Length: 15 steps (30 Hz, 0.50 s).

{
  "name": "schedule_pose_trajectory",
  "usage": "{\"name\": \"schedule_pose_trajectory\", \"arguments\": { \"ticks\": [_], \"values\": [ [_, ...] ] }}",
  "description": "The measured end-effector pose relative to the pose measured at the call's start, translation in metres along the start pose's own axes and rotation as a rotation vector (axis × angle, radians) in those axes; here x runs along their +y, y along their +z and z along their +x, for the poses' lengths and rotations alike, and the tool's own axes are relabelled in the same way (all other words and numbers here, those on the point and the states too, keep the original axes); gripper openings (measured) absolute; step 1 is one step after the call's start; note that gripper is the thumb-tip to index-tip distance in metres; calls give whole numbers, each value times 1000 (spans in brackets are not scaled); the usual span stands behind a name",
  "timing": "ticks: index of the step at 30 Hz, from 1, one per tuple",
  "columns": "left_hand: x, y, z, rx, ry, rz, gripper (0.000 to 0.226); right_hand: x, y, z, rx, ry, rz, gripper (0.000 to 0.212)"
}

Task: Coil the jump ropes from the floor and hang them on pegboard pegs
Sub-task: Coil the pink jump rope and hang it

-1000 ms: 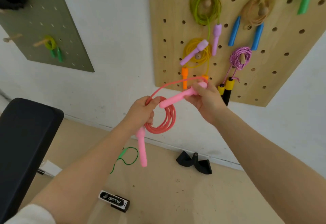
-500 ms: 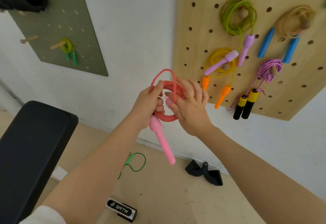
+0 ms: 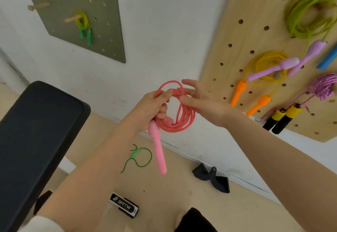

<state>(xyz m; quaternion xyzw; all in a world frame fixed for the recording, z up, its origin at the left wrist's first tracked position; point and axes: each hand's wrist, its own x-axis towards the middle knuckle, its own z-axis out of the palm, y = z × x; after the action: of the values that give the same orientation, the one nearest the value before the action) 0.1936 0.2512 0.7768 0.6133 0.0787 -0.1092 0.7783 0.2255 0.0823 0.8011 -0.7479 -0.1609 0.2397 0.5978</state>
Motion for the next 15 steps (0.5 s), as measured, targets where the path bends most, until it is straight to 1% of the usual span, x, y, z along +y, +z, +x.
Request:
{"name": "schedule_pose_trajectory", "arguments": {
  "ticks": [1,3,4,6,7,9,10,12,15],
  "values": [
    [5,-2,4,-25,12,-11,26,-1,6,13,-80,-25,-3,51],
    [16,-12,17,-40,39,-29,27,-5,13,42,-131,-85,51,40],
    [19,-21,25,-42,46,-38,29,-5,14,57,-148,-66,101,35],
    [24,-39,42,-51,58,-59,25,-3,10,90,-258,16,170,31],
    [24,-50,53,-56,62,-74,21,-1,8,106,-345,61,192,37],
    [26,-69,77,-43,59,-98,19,4,2,140,-513,114,231,57],
    [27,-78,89,-28,52,-125,19,5,-1,159,-552,102,234,64],
    [32,-93,114,16,32,-219,30,2,-5,197,-580,56,233,71],
    [48,-108,142,97,33,-313,39,-9,-3,246,-646,60,247,80]
  ]
}}
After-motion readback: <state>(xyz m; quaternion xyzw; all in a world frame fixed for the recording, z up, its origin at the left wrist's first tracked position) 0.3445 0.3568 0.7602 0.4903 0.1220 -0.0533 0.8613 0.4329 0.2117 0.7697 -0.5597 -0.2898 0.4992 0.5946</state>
